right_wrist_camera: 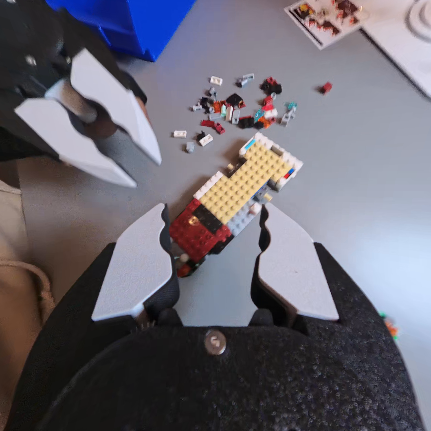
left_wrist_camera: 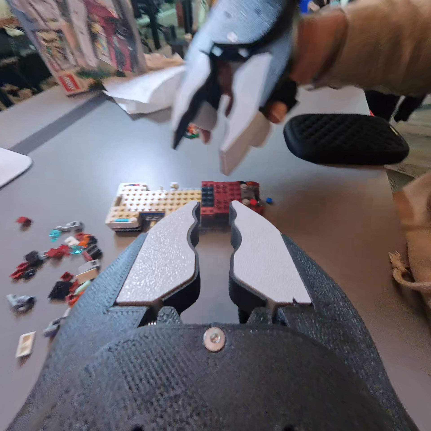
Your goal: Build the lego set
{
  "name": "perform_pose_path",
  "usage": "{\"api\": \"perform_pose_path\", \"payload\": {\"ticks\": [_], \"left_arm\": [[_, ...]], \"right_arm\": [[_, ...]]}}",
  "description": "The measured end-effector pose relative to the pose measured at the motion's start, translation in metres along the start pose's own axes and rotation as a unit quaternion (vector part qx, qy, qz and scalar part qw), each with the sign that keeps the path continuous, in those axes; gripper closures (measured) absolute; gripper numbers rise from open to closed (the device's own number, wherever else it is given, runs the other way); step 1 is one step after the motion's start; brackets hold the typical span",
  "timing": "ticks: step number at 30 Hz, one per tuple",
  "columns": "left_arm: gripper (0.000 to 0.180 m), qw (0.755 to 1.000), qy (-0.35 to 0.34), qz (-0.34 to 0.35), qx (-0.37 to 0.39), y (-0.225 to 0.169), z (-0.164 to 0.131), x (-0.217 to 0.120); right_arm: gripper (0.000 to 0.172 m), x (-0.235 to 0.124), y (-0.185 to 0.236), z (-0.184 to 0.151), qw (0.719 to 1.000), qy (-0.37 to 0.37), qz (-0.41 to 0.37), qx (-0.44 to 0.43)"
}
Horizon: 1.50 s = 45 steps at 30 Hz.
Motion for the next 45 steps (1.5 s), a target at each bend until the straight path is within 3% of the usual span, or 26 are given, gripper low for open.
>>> {"api": "perform_pose_path", "payload": {"ticks": [5, 9, 19, 23, 26, 30, 34, 37, 41, 45], "left_arm": [[0.157, 0.997, -0.049, 0.055, -0.026, 0.022, 0.008, -0.019], [0.157, 0.997, -0.046, 0.06, -0.024, 0.022, 0.005, -0.02], [0.158, 0.998, -0.022, 0.05, -0.007, 0.017, -0.002, -0.014], [0.158, 0.999, -0.013, 0.046, -0.004, 0.015, -0.007, -0.01], [0.158, 0.999, -0.013, 0.05, -0.003, 0.016, -0.007, -0.009], [0.158, 0.998, -0.02, 0.06, -0.012, 0.02, -0.006, -0.011], [0.159, 0.997, -0.025, 0.07, -0.018, 0.024, -0.006, -0.013], [0.16, 0.997, -0.025, 0.071, -0.017, 0.024, -0.006, -0.013], [0.16, 0.997, -0.021, 0.07, -0.013, 0.024, -0.007, -0.012], [0.16, 0.997, -0.012, 0.069, -0.013, 0.024, -0.011, -0.01]], "right_arm": [[0.08, 0.023, 0.032, -0.032, 0.995, 0.027, -0.091, 0.016], [0.097, 0.031, 0.031, -0.039, 0.994, 0.051, -0.093, 0.003], [0.099, 0.012, 0.001, -0.037, 0.971, 0.172, 0.054, -0.156], [0.099, 0.011, -0.005, -0.034, 0.96, 0.2, 0.074, -0.183], [0.1, 0.01, -0.005, -0.032, 0.964, 0.184, 0.077, -0.176], [0.1, -0.014, -0.004, -0.025, 0.982, 0.091, 0.08, -0.145], [0.121, -0.053, -0.013, -0.028, 0.989, 0.028, 0.006, -0.145], [0.172, -0.074, -0.019, -0.043, 0.989, 0.005, -0.049, -0.142], [0.172, -0.076, -0.018, -0.072, 0.988, 0.05, -0.056, -0.133], [0.161, -0.052, 0.006, -0.081, 0.989, 0.076, 0.006, -0.13]]}}
Point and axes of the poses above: each gripper's, where its closed fingertips meet, x out along the fingers, z out of its top, y = z × x across the jaws, the point moved 8 cm from there along -x, back along the fingers, and after that the axes turned 9 degrees about z, right-handed, at the moved point
